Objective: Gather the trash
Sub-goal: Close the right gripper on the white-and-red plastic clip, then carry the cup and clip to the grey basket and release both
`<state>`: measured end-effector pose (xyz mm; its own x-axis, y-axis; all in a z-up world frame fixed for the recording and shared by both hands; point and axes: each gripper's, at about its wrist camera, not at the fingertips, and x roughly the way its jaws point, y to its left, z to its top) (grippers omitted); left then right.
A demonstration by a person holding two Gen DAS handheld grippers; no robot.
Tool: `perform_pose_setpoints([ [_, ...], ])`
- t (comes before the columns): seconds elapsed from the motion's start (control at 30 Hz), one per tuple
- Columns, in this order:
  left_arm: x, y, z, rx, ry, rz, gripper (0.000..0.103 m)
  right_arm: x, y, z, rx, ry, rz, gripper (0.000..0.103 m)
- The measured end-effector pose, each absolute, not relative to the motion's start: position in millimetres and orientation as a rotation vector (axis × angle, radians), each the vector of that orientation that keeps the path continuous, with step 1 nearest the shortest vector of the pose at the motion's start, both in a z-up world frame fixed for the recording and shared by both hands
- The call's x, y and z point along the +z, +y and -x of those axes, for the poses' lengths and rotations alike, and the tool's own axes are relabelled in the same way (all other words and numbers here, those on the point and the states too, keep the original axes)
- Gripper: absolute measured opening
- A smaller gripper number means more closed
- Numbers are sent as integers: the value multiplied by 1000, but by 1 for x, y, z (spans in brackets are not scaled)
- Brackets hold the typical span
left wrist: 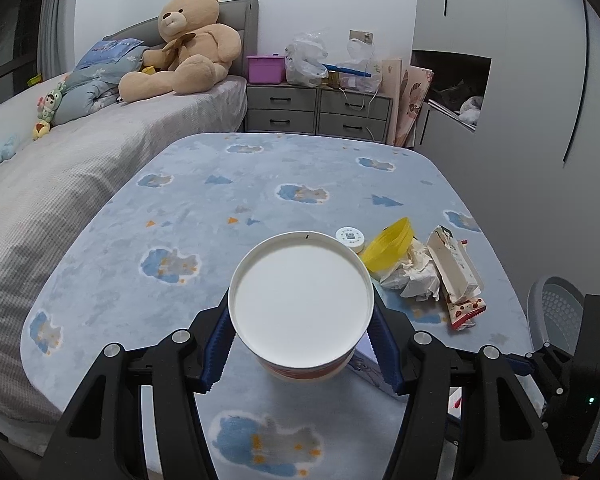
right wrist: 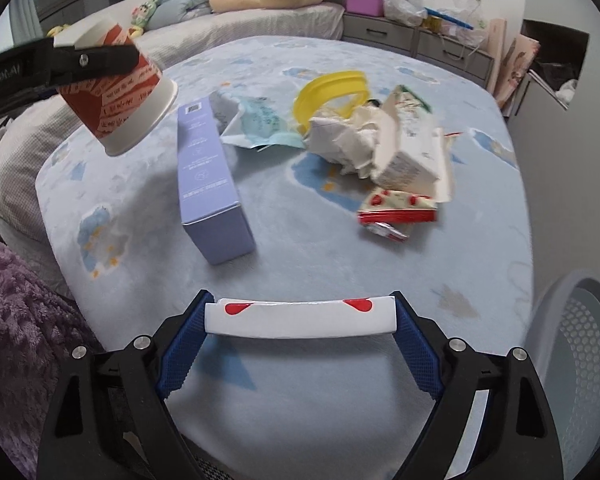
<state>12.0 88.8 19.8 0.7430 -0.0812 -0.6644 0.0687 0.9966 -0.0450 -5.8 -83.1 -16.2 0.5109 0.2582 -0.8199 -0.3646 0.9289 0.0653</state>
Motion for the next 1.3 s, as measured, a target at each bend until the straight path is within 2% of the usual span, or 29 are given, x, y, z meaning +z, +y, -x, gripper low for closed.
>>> perform_pose_setpoints([
  [0.47,24,-4,5,-285,696,-68,58,33,-224,61,52,815,-150,85],
  [1.03,1,-181,16,-689,777,-210,59,25,-345,103,-238,790,-334,85],
  [1.3,-20,-220,1,-731,828,-227,59,11,-368,101,-294,825,-359,85],
])
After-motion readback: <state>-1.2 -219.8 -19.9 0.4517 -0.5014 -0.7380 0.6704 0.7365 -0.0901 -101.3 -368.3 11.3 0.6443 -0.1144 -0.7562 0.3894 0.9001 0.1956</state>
